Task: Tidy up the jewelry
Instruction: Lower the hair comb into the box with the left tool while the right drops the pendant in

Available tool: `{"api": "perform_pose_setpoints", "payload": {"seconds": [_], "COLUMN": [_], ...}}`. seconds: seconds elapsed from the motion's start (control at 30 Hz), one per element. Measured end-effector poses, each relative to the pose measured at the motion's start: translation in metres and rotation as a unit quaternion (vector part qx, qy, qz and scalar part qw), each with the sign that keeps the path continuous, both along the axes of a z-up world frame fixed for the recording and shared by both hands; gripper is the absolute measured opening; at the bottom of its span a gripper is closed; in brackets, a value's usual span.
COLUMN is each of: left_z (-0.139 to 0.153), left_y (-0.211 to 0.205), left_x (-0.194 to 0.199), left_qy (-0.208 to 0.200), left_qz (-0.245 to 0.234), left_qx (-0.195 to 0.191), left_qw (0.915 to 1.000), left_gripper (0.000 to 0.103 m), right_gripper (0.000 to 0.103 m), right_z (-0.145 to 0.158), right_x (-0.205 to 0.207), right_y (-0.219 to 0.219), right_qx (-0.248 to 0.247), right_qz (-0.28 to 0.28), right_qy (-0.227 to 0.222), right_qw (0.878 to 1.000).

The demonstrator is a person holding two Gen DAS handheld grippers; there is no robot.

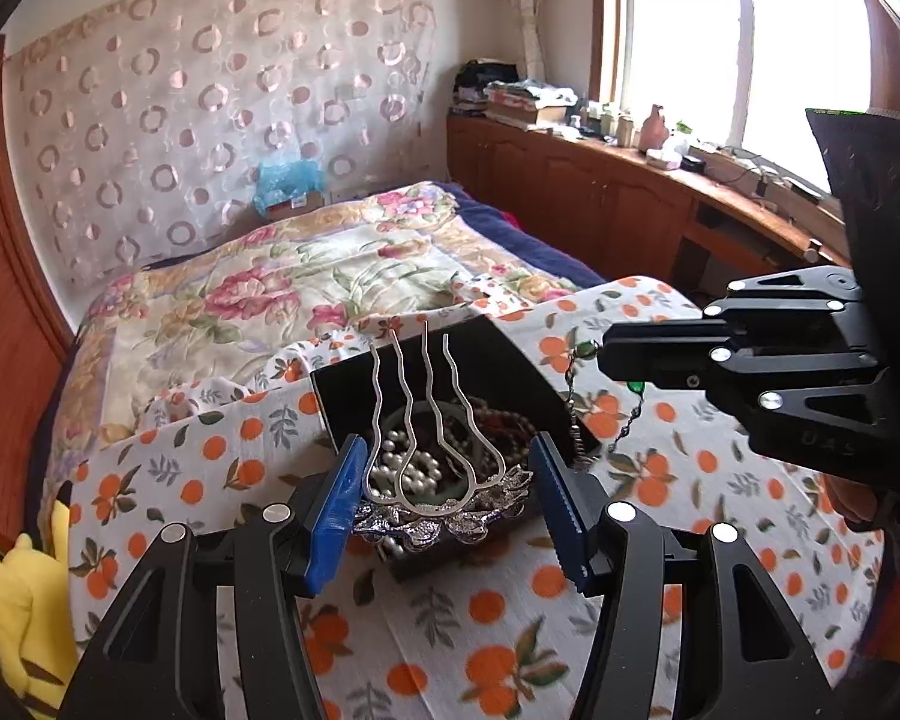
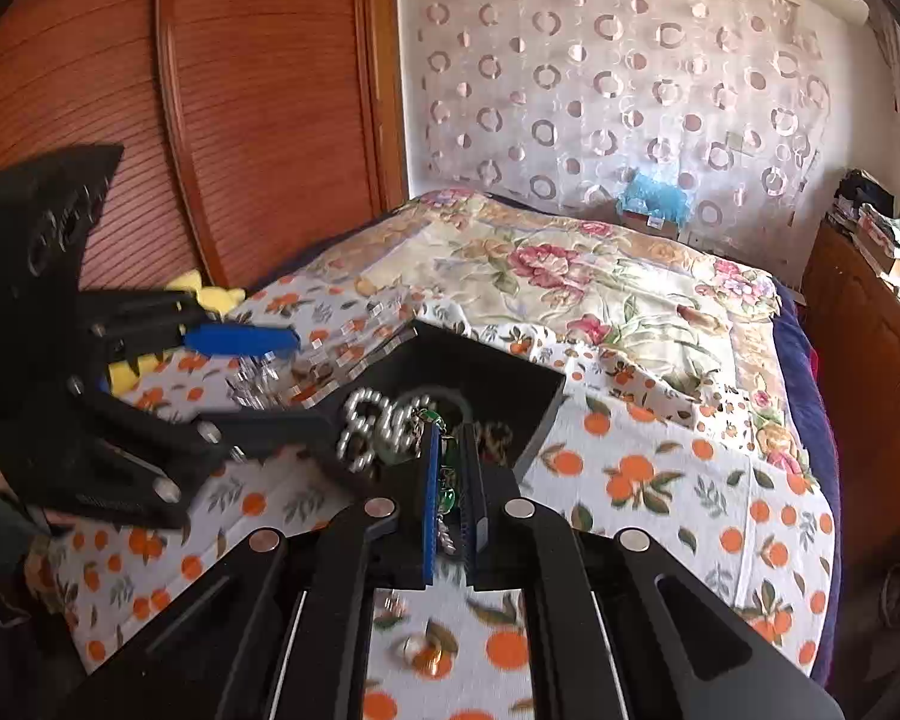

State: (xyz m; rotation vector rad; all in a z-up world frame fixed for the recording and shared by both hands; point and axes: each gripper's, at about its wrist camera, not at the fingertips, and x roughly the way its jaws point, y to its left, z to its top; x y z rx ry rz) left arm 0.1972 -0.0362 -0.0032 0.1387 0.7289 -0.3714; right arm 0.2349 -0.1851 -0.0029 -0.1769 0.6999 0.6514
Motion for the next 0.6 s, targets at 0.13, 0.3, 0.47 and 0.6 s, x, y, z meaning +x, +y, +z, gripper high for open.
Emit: {"api": "perform_pose_setpoints", "payload": {"seconds": [0.13, 0.3, 0.47, 0.6], "left_z": [-0.009, -0.018, -0.017, -0.013], "left_y": [0.003, 0.005, 0.011, 0.015], "left_x": [0.016, 0.028, 0.029, 0.015], "left_qy": [0.009, 0.019, 0.016, 0.012], "left_qz": [0.01, 0.022, 0.034, 0.036], "left_qx": [0.001, 0.005, -0.008, -0.022], "left_qw": [0.9999, 0.9996, 0.9993, 0.999], "left_gripper": [0.054, 0.054, 0.064, 0.064], "right_gripper": [0.007, 0.008, 0.01, 0.01], "right_z": [-0.003, -0.004, -0.011, -0.017], "right_x": [0.014, 0.025, 0.029, 0.014], "right_y": [0.007, 0.014, 0.012, 0.001], "right_qx": [0.004, 0.011, 0.015, 0.012], "right_qz": [-0.001, -0.001, -0.006, -0.01], "right_qy": [0.002, 0.0, 0.01, 0.017], "right_qw": [1.0, 1.0, 1.0, 1.0]}}
